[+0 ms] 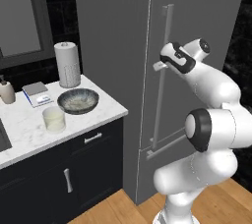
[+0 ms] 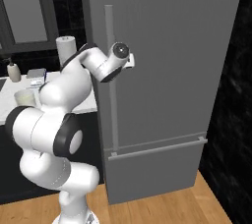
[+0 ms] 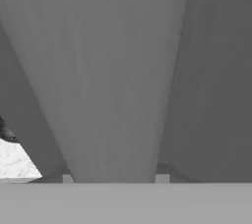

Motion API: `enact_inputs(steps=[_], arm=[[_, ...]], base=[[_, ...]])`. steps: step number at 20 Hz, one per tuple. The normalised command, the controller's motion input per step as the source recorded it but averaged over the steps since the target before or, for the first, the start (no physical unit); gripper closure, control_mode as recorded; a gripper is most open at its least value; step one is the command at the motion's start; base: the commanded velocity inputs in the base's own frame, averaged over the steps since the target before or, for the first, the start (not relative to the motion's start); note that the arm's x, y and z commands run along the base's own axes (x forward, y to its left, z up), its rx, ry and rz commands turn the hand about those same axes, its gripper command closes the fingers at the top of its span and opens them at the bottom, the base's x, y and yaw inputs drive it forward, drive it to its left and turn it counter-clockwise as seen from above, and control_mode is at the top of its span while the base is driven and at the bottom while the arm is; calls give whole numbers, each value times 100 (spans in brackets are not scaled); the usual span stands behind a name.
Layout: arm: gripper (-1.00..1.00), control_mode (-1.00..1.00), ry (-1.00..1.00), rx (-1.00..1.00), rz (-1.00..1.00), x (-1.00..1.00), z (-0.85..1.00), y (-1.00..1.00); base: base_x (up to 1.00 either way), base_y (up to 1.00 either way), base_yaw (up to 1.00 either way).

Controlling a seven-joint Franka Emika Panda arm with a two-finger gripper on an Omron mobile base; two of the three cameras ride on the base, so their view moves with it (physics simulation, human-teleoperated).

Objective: Grab a lemon wedge from the fridge and one ice cube from the ice bowl, and put them in the glass of lemonade.

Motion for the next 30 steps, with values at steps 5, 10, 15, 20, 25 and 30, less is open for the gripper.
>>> enact_inputs(steps=[5, 10, 15, 20, 25, 30], arm=[[100, -100, -2, 1, -9, -3, 0, -96], [100, -100, -13, 10, -11, -52, -5, -100], [100, -100, -25, 14, -10, -84, -27, -100], [100, -100, -30, 13, -7, -92, -17, -100], [-100, -100, -7, 10, -19, -58, -2, -91], [-100, -100, -18, 5, -6, -85, 41, -13]], base=[[0, 0, 0], [0, 0, 0], [0, 0, 0], [0, 0, 0], [0, 0, 0], [0, 0, 0]])
